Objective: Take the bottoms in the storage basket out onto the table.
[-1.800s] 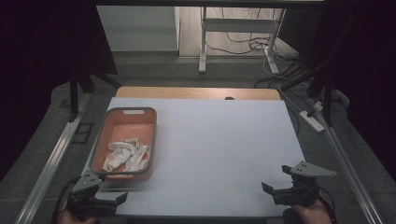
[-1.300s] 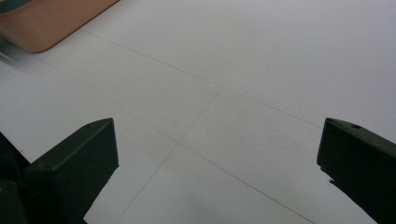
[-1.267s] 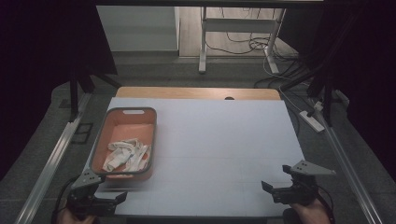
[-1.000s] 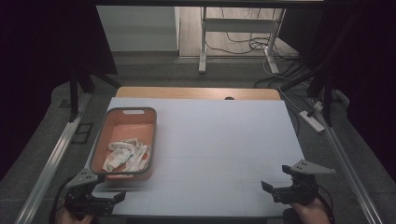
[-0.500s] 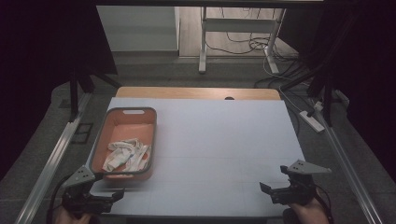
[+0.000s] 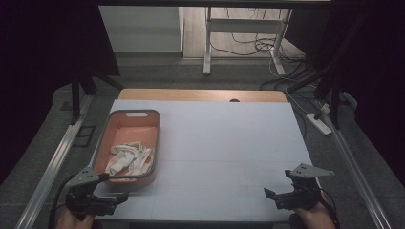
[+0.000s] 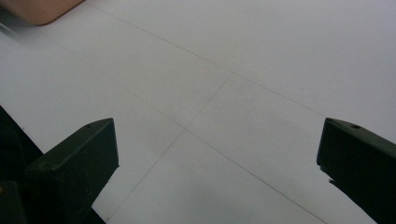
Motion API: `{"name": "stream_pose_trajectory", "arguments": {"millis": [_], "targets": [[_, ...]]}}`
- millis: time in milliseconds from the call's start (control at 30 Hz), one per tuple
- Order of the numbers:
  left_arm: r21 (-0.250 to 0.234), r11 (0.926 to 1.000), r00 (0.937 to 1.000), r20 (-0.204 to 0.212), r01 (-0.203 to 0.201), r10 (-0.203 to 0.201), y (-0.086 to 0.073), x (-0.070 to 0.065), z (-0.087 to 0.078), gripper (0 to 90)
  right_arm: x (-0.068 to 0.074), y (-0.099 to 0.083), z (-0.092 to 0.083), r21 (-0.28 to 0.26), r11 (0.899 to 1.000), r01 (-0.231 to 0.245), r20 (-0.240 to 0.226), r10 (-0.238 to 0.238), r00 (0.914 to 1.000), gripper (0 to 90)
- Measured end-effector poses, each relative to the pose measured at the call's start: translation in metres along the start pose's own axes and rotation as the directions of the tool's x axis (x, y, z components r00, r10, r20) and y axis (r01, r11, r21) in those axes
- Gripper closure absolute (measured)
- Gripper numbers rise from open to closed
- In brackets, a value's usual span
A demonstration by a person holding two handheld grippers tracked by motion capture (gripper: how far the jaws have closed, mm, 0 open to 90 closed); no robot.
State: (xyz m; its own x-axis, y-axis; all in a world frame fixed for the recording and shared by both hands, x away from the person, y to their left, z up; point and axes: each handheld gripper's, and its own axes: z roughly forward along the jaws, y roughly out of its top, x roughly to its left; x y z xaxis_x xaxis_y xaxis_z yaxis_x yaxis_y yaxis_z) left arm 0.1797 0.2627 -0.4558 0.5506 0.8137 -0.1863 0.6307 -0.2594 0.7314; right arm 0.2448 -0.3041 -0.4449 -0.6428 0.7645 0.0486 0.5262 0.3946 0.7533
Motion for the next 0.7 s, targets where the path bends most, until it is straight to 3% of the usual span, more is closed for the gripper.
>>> {"name": "stream_pose_trajectory", "arguments": {"millis": [267, 700], "targets": [[0.025, 0.9997, 0.9999, 0.008, 0.006, -0.006, 0.005, 0.001, 0.004, 2.2, 0.001, 0.0, 0.001, 0.012, 1.0, 0.013, 0.004, -0.013, 0.9999, 0.0], [0.009, 0.9999, 0.9999, 0.009, 0.007, -0.007, 0.017, 0.005, 0.007, 2.2, 0.001, 0.0, 0.001, 0.011, 1.0, 0.013, 0.005, -0.013, 0.9999, 0.0]]}}
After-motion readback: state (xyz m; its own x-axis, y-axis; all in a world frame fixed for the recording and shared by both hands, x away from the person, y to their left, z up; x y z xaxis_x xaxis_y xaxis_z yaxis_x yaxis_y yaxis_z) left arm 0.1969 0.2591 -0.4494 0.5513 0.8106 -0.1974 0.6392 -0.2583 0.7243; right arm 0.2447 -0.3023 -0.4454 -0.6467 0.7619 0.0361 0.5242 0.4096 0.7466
